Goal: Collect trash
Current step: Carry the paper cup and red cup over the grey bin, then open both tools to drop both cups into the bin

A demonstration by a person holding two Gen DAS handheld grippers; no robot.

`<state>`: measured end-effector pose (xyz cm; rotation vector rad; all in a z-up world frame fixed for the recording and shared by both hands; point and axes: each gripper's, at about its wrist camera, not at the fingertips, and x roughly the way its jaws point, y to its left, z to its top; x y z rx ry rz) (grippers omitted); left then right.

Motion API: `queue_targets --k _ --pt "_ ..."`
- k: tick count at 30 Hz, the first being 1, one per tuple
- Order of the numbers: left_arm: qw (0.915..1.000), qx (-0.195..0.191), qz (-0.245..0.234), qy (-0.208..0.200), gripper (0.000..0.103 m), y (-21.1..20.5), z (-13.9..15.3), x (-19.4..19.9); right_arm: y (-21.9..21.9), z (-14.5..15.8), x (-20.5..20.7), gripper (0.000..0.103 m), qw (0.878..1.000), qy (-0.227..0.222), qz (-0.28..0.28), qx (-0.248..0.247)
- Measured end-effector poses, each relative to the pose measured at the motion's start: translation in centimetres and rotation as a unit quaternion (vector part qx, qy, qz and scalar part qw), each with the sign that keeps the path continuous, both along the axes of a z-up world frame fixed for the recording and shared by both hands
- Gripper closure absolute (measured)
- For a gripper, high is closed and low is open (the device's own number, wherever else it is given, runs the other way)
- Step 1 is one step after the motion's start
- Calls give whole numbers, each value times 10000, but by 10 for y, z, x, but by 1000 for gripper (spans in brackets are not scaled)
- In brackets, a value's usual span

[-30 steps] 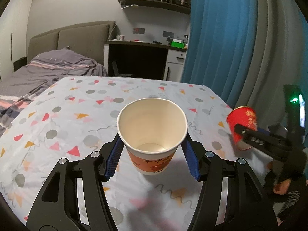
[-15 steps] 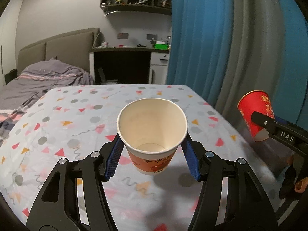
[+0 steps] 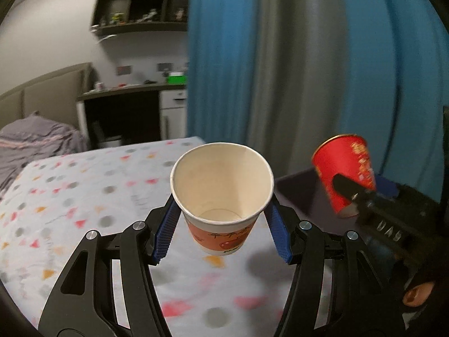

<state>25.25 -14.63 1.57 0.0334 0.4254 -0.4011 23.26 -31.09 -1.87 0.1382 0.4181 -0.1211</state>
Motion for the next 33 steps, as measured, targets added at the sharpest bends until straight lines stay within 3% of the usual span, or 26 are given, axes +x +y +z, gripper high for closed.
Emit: queue_targets --k 12,27,33 --pt "9937 -148 -1091 214 45 -110 -22 15 -91 -28 -14 41 9961 109 -858 178" --pt "9826 -194 -1709 707 42 -146 -61 34 -114 -46 7 40 9948 268 -961 202" --pt "9784 -181 -1867 865 36 -148 -68 38 -119 -53 13 39 9942 365 -980 251"
